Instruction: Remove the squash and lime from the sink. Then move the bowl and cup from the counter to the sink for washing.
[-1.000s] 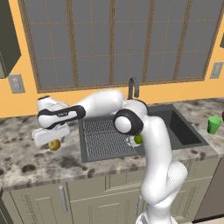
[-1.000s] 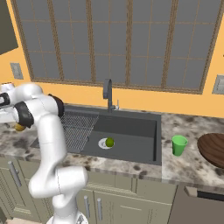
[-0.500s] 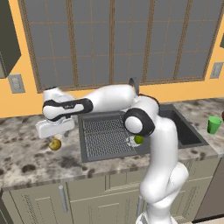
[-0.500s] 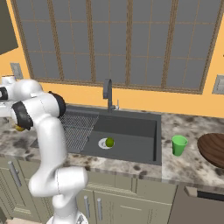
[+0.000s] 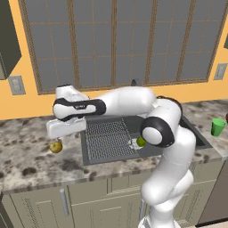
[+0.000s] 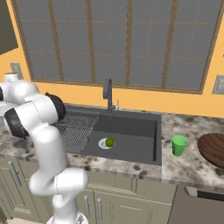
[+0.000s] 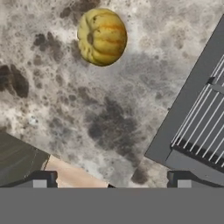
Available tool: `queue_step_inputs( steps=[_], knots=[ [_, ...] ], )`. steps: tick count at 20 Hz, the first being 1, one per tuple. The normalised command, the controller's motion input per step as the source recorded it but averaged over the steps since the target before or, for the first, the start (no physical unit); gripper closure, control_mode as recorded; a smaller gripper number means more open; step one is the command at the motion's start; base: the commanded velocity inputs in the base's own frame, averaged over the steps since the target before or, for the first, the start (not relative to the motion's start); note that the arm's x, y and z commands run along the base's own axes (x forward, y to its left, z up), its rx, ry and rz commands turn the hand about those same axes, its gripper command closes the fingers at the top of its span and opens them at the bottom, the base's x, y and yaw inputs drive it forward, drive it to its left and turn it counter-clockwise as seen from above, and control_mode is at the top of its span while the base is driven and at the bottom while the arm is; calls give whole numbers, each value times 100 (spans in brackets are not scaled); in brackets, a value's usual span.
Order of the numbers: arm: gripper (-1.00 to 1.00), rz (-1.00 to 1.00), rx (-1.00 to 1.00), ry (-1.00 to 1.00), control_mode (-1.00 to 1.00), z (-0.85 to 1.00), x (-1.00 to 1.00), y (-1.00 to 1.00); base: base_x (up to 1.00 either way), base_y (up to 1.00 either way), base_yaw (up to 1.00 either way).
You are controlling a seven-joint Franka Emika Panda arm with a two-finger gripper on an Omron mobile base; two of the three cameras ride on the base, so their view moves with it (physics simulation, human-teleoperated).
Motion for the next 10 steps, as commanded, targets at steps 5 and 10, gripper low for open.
queue_step_inputs(
  steps=[5,10],
  knots=[
    [-100,0,11,-8,-100,23,-34,-58,0,0,0],
    [-100,1,9,-14,-100,24,-32,-59,0,0,0]
  ],
)
